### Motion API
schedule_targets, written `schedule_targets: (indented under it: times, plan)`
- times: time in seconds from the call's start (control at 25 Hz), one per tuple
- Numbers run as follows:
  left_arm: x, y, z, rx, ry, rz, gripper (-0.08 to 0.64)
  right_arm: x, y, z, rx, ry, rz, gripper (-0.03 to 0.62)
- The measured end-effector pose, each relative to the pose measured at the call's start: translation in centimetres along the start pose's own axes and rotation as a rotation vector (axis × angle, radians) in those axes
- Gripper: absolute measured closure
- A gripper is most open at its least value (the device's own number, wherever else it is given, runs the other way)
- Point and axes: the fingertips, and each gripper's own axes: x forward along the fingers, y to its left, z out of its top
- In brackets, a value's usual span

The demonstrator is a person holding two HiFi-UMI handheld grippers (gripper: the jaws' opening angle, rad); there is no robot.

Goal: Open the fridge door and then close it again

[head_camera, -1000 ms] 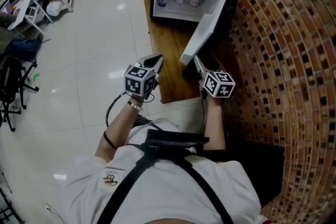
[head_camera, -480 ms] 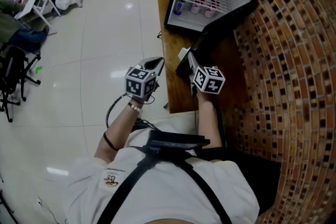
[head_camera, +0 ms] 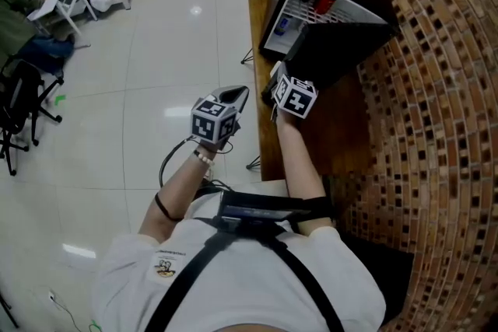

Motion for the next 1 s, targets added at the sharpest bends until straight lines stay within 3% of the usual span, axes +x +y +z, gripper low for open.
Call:
schedule_targets:
  times: [0.72,1.0]
  plan:
    - [-4.7,9.5,2.3,-0.021,-0.003,0.065,0.558,11.5,2.7,4.7,0.06,0.011,-0.212,0.377]
    - [-6.5,12.7,3.0,-0.057,-0.013,0.099,0.558,14.8,2.8,5.9,0.103,0.031,-0.244,0.38]
